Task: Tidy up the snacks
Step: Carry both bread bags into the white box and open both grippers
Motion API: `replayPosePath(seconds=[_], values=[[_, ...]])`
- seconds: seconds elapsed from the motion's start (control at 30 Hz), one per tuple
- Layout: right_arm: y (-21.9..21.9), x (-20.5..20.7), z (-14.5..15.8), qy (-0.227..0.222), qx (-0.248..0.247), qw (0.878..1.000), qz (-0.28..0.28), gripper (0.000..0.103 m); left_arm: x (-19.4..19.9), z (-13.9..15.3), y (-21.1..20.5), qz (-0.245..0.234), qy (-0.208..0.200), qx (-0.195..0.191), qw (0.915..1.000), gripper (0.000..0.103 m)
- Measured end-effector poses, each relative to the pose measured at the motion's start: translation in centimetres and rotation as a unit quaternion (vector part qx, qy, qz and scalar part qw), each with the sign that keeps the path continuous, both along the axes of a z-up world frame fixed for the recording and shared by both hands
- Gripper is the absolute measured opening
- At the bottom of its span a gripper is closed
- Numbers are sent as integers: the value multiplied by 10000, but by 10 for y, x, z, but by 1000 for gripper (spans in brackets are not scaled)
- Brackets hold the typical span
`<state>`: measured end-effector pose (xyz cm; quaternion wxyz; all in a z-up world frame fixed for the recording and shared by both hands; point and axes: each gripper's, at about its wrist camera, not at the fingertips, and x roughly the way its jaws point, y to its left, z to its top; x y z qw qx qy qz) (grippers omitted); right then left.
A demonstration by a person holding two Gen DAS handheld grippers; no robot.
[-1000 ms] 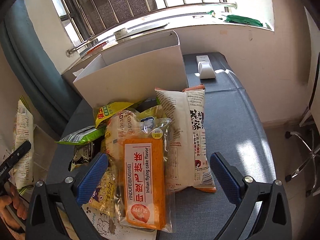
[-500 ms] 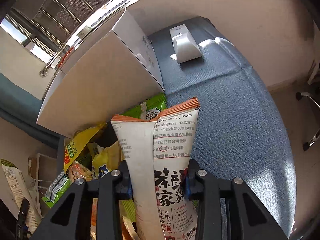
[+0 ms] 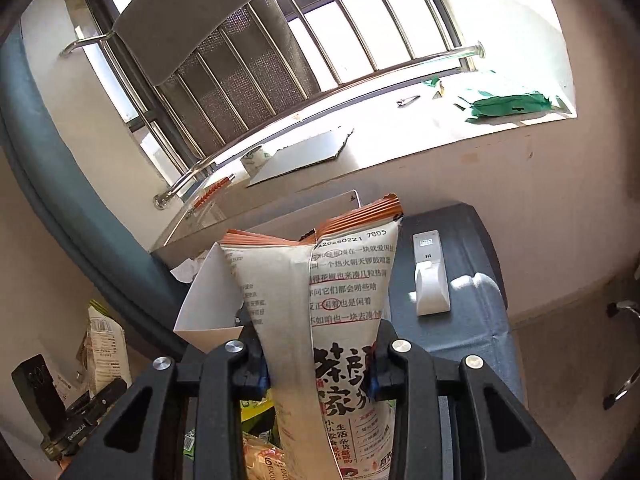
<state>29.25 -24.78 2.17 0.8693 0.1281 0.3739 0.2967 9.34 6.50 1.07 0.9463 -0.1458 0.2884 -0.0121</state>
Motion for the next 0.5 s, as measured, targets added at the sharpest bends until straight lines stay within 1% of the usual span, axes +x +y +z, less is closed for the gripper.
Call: replayPosePath(seconds=[0.07, 0.17, 0.27, 0.4, 0.43, 0.47, 0.5], values=[[19, 21, 8, -28, -37, 9999, 146, 36, 29, 12, -2, -50, -66, 106, 9999, 35], [51, 61, 9, 215, -81, 9991, 368, 36, 82, 23, 0, -91, 20, 174, 9998, 35], [83, 103, -2, 572, -210, 9967, 527, 36, 131, 25, 5, -27, 253, 340, 9991, 35], [107, 139, -8, 632, -536, 9958, 383, 37, 179, 20, 15, 66, 469, 392, 9981, 35], [111, 146, -9, 655, -516, 9958, 385, 37, 186, 18, 16, 103, 465, 446, 9979, 37], [113, 151, -11, 693, -472, 9956, 420, 40, 193, 16, 17, 99, 504, 513, 9974, 37], [116, 156, -13, 767, -459, 9951, 431, 44, 199, 11, 16, 106, 633, 605, 9961, 44]])
